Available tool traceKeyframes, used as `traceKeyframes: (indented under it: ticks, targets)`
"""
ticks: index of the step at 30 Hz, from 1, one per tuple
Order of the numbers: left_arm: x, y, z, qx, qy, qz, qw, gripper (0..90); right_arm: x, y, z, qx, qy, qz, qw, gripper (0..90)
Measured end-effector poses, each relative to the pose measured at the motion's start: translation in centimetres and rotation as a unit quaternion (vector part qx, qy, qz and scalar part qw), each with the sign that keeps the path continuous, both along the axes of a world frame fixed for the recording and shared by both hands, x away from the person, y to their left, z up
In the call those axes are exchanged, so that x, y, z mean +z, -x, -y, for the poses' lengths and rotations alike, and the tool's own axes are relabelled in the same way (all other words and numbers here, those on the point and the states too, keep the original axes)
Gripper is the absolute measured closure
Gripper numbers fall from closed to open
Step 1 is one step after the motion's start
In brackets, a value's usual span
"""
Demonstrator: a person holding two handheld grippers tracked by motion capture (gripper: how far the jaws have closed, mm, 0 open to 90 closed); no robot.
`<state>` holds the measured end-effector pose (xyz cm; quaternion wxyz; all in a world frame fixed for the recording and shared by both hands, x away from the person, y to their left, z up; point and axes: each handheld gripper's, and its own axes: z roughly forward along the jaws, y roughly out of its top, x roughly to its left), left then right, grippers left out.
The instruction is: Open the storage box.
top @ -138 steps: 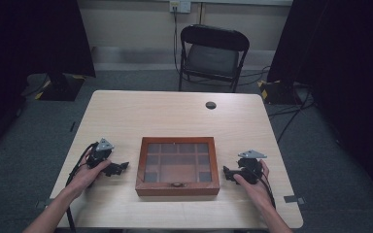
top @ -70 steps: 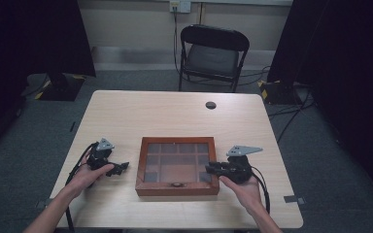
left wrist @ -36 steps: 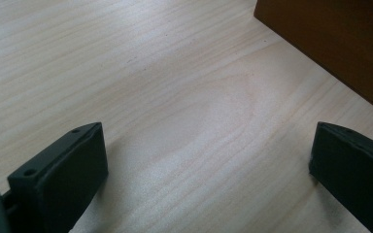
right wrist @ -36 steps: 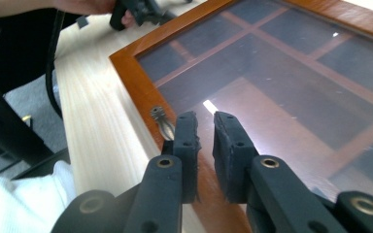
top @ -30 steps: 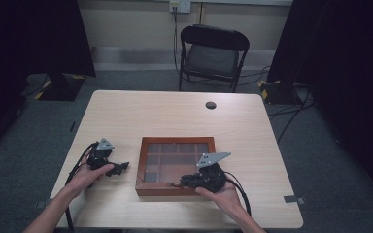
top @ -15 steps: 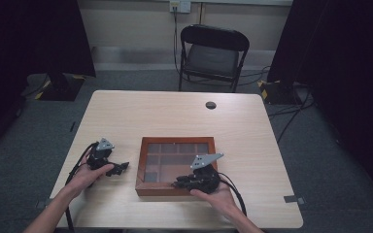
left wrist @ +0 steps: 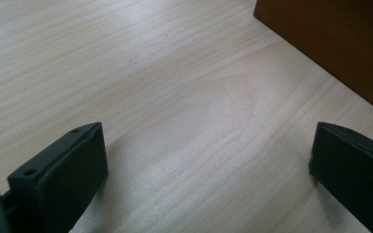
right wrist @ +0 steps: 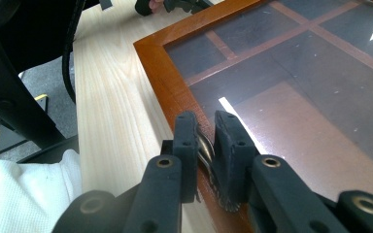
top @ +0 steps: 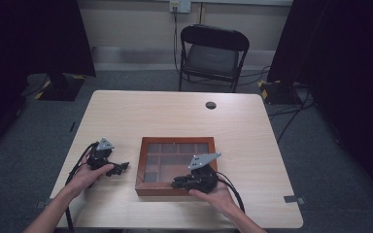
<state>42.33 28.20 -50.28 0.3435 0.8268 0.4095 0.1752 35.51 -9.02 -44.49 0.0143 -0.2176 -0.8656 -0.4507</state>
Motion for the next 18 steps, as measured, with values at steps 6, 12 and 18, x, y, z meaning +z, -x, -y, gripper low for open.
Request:
traceKeyframes:
  ticks: [6,12,18]
  targets:
    - [0.0,0.0,0.0,0.0,0.0,0.0,1.0,0.0,0.28,0.09,-0.25,-0.003,0.013,0.001,0.9999,80.8]
    - [0.01,-0.01,0.0,0.0,0.0,0.0,1.0,0.0,0.4,0.14,-0.48,-0.007,0.017,-0.002,0.9998,80.8]
    - [0.0,-0.01,0.0,0.0,0.0,0.0,1.0,0.0,0.63,0.12,-0.54,-0.006,0.016,-0.005,0.9998,81.0]
